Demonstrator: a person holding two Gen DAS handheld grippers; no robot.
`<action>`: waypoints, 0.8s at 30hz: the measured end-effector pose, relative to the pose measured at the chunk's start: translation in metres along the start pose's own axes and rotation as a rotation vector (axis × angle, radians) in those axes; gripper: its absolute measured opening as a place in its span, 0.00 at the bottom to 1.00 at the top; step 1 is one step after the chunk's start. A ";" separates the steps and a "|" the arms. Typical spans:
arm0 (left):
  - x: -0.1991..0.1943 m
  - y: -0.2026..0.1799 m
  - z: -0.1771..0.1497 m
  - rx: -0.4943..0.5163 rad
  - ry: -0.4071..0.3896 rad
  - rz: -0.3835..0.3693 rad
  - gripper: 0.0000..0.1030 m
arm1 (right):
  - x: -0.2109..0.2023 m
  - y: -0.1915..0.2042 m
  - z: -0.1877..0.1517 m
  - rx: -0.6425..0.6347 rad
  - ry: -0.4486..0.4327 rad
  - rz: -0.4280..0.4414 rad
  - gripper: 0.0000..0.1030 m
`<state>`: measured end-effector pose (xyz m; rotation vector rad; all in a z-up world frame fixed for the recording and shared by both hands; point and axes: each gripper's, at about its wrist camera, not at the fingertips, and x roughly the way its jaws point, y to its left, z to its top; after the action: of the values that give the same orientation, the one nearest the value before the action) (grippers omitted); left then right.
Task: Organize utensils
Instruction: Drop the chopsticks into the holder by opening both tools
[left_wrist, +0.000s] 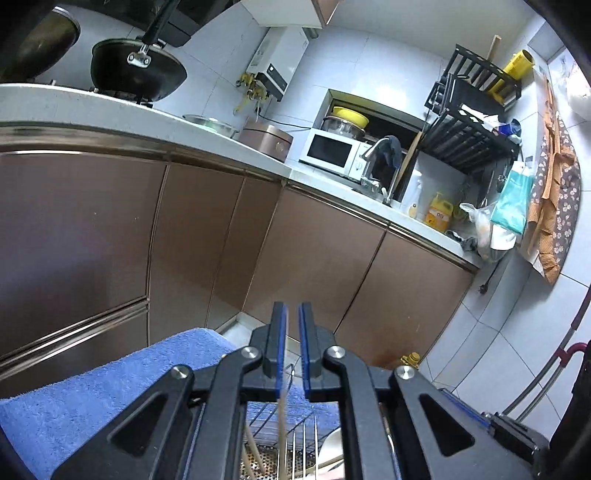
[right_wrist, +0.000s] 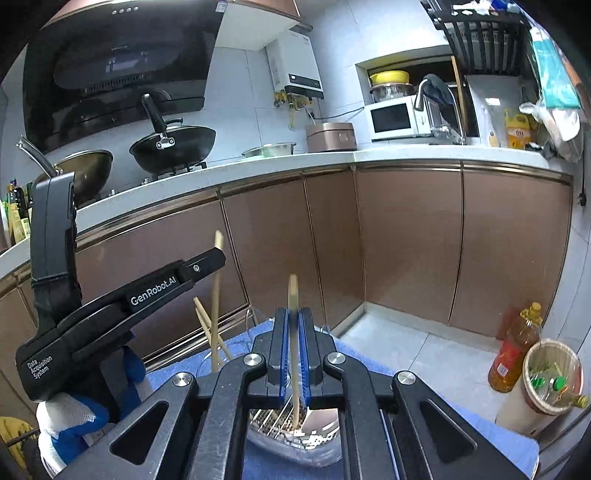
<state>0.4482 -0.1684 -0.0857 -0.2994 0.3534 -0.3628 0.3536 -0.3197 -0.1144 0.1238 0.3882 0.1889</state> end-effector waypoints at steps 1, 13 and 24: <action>-0.006 0.001 0.000 0.003 -0.002 -0.001 0.17 | -0.003 0.001 0.000 -0.002 -0.001 0.000 0.08; -0.088 0.005 0.014 0.016 -0.010 -0.025 0.28 | -0.069 0.017 0.010 0.012 -0.051 -0.017 0.18; -0.135 0.016 -0.010 -0.062 0.198 -0.087 0.41 | -0.123 0.013 -0.016 0.107 -0.072 0.005 0.33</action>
<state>0.3311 -0.1034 -0.0622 -0.3416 0.5483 -0.4695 0.2338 -0.3305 -0.0827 0.2364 0.3267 0.1685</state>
